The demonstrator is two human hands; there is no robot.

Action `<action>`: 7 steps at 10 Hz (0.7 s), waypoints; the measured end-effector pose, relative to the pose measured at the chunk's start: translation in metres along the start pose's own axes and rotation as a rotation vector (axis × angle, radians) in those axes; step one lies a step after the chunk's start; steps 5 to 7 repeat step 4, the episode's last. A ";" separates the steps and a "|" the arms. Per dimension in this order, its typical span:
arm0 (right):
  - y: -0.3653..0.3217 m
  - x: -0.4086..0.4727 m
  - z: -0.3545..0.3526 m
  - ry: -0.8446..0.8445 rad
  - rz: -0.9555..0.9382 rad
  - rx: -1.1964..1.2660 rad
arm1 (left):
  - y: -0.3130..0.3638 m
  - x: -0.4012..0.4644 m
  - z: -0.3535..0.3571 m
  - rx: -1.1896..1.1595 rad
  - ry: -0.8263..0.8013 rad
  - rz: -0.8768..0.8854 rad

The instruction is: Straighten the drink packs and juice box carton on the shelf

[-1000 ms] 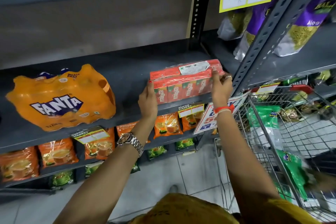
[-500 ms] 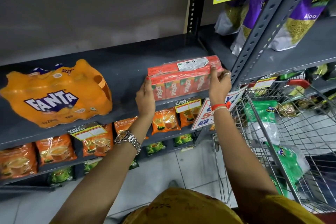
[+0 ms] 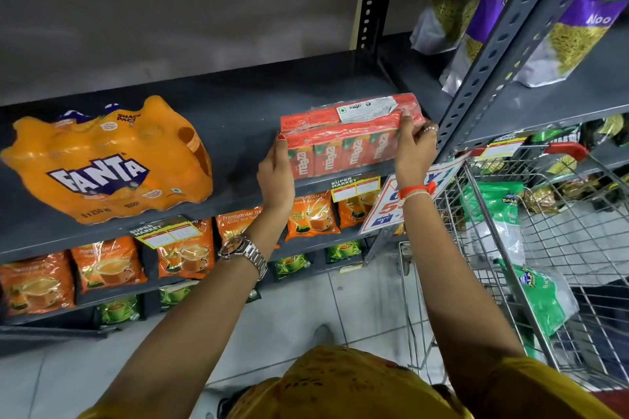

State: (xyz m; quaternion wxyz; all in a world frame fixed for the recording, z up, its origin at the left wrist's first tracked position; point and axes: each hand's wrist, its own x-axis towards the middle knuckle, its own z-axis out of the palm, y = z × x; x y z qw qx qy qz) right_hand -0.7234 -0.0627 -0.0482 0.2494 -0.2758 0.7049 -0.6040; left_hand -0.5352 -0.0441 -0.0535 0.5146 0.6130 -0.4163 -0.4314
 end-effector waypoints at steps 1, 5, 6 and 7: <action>-0.005 -0.004 0.000 -0.019 0.012 0.017 | 0.003 -0.002 -0.001 -0.023 0.002 0.003; -0.006 -0.046 -0.007 -0.017 -0.236 -0.110 | 0.007 -0.021 -0.028 0.298 0.044 0.265; -0.006 -0.046 -0.007 -0.017 -0.236 -0.110 | 0.007 -0.021 -0.028 0.298 0.044 0.265; -0.006 -0.046 -0.007 -0.017 -0.236 -0.110 | 0.007 -0.021 -0.028 0.298 0.044 0.265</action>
